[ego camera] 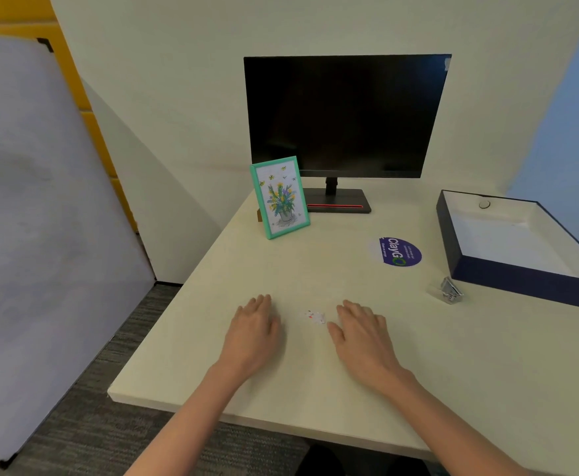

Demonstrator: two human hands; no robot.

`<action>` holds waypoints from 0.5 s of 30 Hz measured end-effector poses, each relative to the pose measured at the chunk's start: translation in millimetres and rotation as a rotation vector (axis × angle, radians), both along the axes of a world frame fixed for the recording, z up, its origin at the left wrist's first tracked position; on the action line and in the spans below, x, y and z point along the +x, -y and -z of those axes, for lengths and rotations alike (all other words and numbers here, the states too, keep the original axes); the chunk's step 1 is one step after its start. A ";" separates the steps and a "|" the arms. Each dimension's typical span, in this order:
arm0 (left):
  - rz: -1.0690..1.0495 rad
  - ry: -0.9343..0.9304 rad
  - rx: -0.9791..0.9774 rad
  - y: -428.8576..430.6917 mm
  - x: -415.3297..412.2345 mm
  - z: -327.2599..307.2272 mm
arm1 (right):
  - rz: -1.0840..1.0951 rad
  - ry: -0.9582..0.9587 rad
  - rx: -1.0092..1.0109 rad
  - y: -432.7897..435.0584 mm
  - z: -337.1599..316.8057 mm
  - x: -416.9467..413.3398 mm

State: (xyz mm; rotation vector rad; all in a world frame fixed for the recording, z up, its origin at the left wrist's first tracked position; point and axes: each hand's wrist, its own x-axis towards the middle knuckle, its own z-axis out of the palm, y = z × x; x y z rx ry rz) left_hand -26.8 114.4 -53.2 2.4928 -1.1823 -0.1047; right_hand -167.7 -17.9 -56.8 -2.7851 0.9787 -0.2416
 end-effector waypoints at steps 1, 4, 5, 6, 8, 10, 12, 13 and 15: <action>0.004 0.033 0.070 2.5 -3.2 4.0 | -0.031 -0.029 0.006 -6.6 2.9 2.7; 0.025 -0.011 0.159 11.7 -17.6 17.2 | -0.096 -0.050 0.032 -19.1 10.6 9.5; 0.050 -0.022 0.163 13.8 -21.2 19.8 | -0.097 -0.038 0.032 -16.8 10.8 10.6; 0.069 -0.025 0.150 14.4 -23.5 19.8 | -0.086 -0.013 0.018 -11.4 10.0 11.4; 0.083 -0.010 0.078 14.0 -22.3 16.6 | -0.072 0.062 0.002 6.8 4.6 11.4; 0.065 0.004 -0.005 12.1 -16.3 13.5 | -0.127 0.133 0.103 25.5 -3.7 12.0; 0.046 0.005 -0.070 9.1 -11.3 12.8 | -0.241 0.134 0.231 37.6 -9.3 15.5; 0.046 0.004 -0.095 7.7 -10.4 12.5 | -0.308 0.095 0.257 40.0 -10.8 18.8; 0.054 0.000 -0.137 6.2 -10.0 12.9 | -0.424 -0.016 0.241 40.4 -13.2 25.6</action>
